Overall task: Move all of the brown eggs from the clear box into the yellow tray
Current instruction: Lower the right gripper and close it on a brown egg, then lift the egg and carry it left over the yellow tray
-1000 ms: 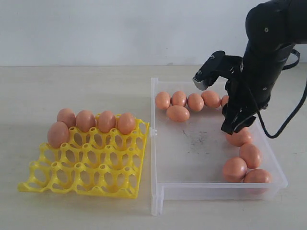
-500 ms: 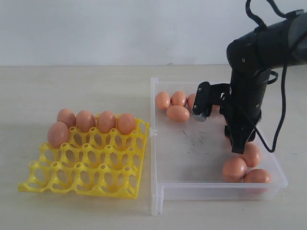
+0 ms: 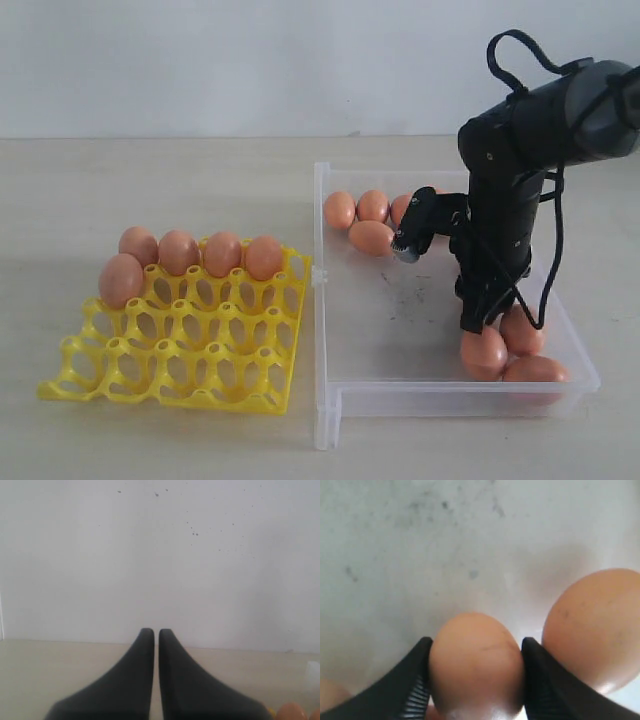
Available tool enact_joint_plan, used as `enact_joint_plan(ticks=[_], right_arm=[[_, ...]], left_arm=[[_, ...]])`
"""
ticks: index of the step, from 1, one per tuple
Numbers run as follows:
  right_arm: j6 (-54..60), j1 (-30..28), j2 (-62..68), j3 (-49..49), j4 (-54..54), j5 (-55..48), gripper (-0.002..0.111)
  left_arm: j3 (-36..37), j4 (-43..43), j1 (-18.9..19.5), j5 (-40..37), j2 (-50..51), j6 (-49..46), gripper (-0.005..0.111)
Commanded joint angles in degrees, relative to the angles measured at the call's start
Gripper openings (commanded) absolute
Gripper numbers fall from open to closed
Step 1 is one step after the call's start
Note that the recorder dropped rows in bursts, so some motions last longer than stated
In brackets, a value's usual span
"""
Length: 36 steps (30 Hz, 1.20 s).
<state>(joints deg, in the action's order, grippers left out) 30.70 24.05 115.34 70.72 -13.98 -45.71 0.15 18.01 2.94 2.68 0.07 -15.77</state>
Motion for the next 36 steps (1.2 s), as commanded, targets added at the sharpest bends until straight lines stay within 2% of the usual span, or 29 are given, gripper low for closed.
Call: enact_joint_plan(ticks=[1,4,8,11,18,20,23,31,34,36], right_arm=[[-13.1,-0.2,0.6,-0.1,0.6,9.6,0.0],[-20.9,-0.2,0.5,-0.6,3.6,16.8,0.0],[-26.7,-0.2,-1.8,-7.0,8.2,34.8,0.0],[-30.7,-0.2,-4.9,-14.9,9.9,53.0,0.0],[-39.4,-0.2,-8.0,-35.4,8.7,106.1,0.0],[-43.3,-0.2,-7.5,-38.3,6.1,115.7,0.0],[-46.2,-0.1,-7.3,-38.7,-1.0,115.7,0.0],[-46.7,-0.1,-7.2,-28.2,-35.7,115.7,0.0],[-48.6,-0.1,-6.4,-23.8,-41.2,115.7,0.0],[-48.8,-0.1,-5.0,-21.5,-41.2,115.7,0.0]], left_arm=[[-0.2,0.3,-0.2,0.3,-0.1,-0.2,0.004],[-0.2,0.3,-0.2,0.3,-0.1,-0.2,0.004],[-0.2,0.3,-0.2,0.3,-0.1,-0.2,0.004],[-0.2,0.3,-0.2,0.3,-0.1,-0.2,0.004],[-0.2,0.3,-0.2,0.3,-0.1,-0.2,0.004],[-0.2,0.3,-0.2,0.3,-0.1,-0.2,0.004],[-0.2,0.3,-0.2,0.3,-0.1,-0.2,0.004],[-0.2,0.3,-0.2,0.3,-0.1,-0.2,0.004],[-0.2,0.3,-0.2,0.3,-0.1,-0.2,0.004],[-0.2,0.3,-0.2,0.3,-0.1,-0.2,0.004]])
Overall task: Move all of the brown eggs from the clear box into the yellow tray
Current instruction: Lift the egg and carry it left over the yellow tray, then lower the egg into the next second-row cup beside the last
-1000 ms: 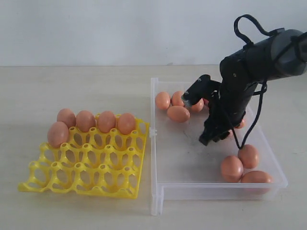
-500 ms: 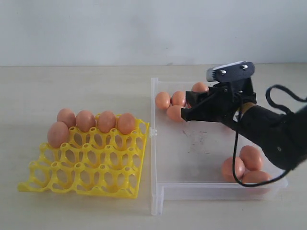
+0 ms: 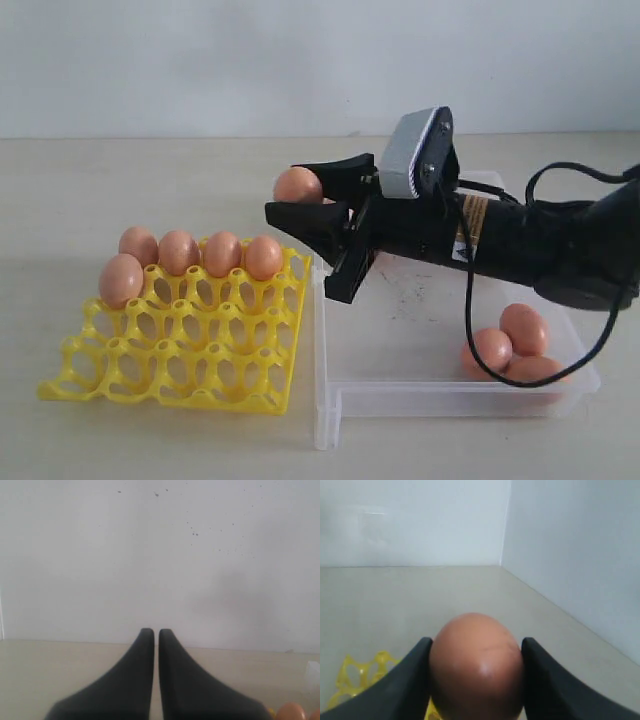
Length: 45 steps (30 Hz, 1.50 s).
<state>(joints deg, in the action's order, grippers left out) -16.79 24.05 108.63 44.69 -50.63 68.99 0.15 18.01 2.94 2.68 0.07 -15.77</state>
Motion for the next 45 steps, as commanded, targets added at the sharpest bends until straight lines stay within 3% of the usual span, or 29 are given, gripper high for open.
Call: enact_joint_plan(ticks=[1,5,17,21,32,39,45], right_arm=[[-1.3,-0.1,2.7,5.7,-4.5,1.0,0.0],[-2.4,0.9,8.1,9.8,-3.6,1.0,0.0],[-2.4,13.2,24.1,28.3,-9.2,1.0,0.0],[-6.1,15.2,25.8,32.2,-9.4,-4.9,0.0],[-12.4,15.5,25.9,33.3,-7.6,-11.3,0.0],[-28.4,15.5,25.9,33.3,6.8,-20.4,0.0],[-26.7,15.9,25.8,33.3,0.9,-19.2,0.0]], left_arm=[[-0.2,0.3,-0.2,0.3,-0.1,-0.2,0.004],[-0.2,0.3,-0.2,0.3,-0.1,-0.2,0.004],[-0.2,0.3,-0.2,0.3,-0.1,-0.2,0.004],[-0.2,0.3,-0.2,0.3,-0.1,-0.2,0.004],[-0.2,0.3,-0.2,0.3,-0.1,-0.2,0.004],[-0.2,0.3,-0.2,0.3,-0.1,-0.2,0.004],[-0.2,0.3,-0.2,0.3,-0.1,-0.2,0.004]])
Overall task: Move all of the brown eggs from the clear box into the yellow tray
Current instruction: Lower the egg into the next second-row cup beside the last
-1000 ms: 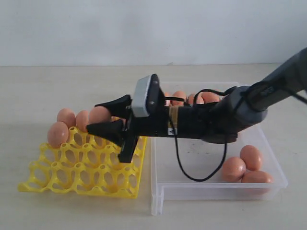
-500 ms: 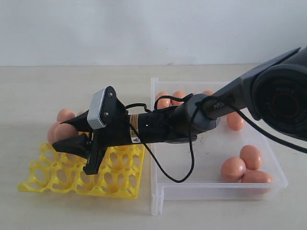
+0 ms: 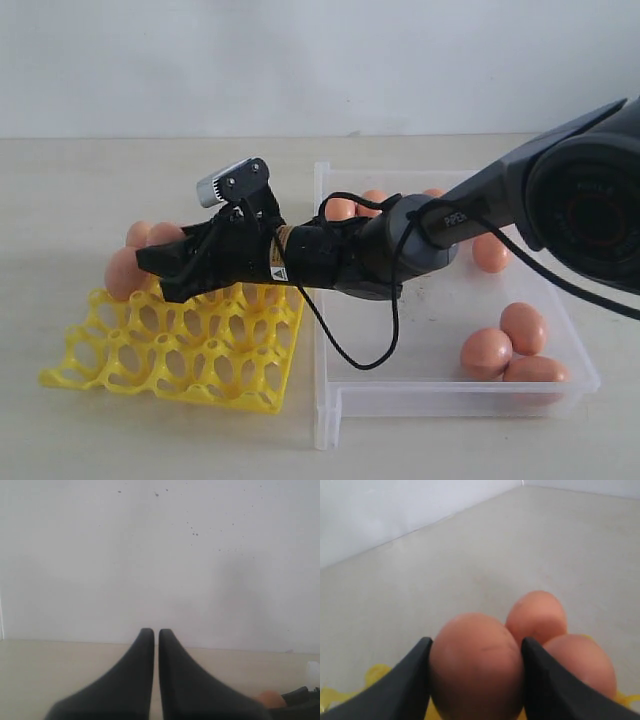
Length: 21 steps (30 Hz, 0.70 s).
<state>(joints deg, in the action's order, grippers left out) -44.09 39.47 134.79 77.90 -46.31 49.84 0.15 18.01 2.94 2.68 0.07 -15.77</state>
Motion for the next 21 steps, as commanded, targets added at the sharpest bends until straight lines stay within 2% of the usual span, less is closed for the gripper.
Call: enact_joint_plan(ticks=[1,5,9,15,21], right_arm=[[1.5,0.6,-0.3,0.1,-4.2,1.3,0.0],[4.7,0.6,-0.3,0.1,-6.0,2.1,0.0],[10.8,0.6,-0.3,0.1,-5.6,-1.9,0.0],[10.4,0.6,-0.3,0.1,-5.5,-11.3,0.0],[8.9,0.6,-0.3,2.1,-9.4,-8.8,0.0]], left_arm=[[-0.2,0.3,-0.2,0.3,-0.1,-0.2,0.004],[-0.2,0.3,-0.2,0.3,-0.1,-0.2,0.004],[-0.2,0.3,-0.2,0.3,-0.1,-0.2,0.004],[-0.2,0.3,-0.2,0.3,-0.1,-0.2,0.004],[-0.2,0.3,-0.2,0.3,-0.1,-0.2,0.004]])
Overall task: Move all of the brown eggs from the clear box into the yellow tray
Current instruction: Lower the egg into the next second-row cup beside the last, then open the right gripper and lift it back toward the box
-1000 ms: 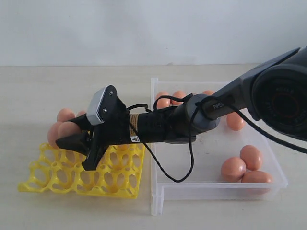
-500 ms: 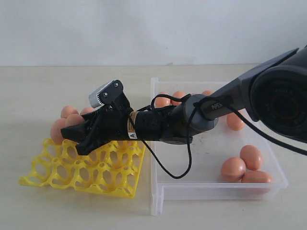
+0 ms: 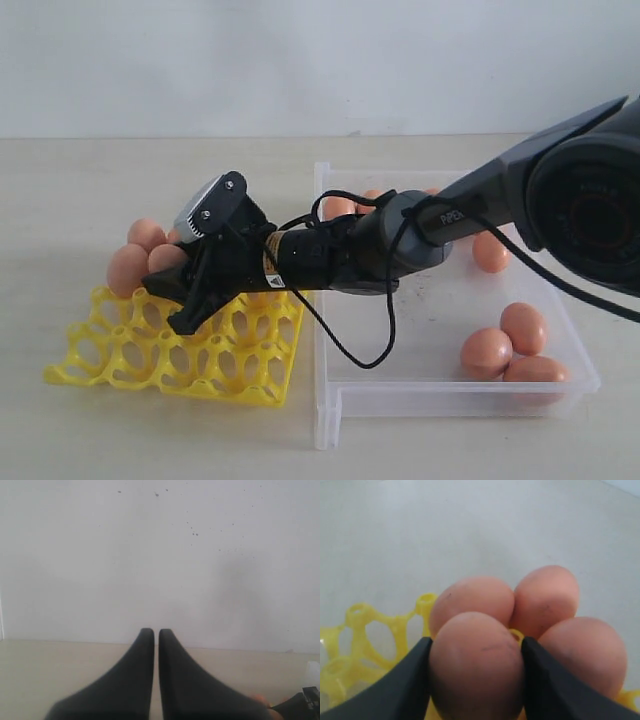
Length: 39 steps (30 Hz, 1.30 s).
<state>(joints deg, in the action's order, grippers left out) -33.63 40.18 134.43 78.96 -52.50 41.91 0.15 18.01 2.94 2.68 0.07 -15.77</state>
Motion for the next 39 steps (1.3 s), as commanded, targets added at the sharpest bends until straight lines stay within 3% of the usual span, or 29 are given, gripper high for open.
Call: enact_joint_plan(ticks=[1,4,15,19,23,28,30,39], right_arm=[[-2.9,-0.1,0.0,1.3,-4.7,-0.3,0.0],[-5.6,-0.1,0.0,1.7,-9.2,0.3,0.0],[-4.0,-0.4,0.0,1.7,-9.4,-17.5,0.0],[-3.8,-1.0,0.0,1.7,-9.3,-16.5,0.001],[-5.0,-1.0,0.0,1.7,-9.3,-14.8,0.016],[-5.0,-0.8,0.0,1.7,-9.3,-13.6,0.055],[-5.0,-0.8,0.0,1.7,-9.3,-13.9,0.064],[-4.5,-0.8,-2.5,1.7,-9.3,-12.8,0.066]], left_arm=[[-0.2,0.3,-0.2,0.3,-0.1,-0.2,0.004],[-0.2,0.3,-0.2,0.3,-0.1,-0.2,0.004],[-0.2,0.3,-0.2,0.3,-0.1,-0.2,0.004],[-0.2,0.3,-0.2,0.3,-0.1,-0.2,0.004],[-0.2,0.3,-0.2,0.3,-0.1,-0.2,0.004],[-0.2,0.3,-0.2,0.3,-0.1,-0.2,0.004],[-0.2,0.3,-0.2,0.3,-0.1,-0.2,0.004],[-0.2,0.3,-0.2,0.3,-0.1,-0.2,0.004]])
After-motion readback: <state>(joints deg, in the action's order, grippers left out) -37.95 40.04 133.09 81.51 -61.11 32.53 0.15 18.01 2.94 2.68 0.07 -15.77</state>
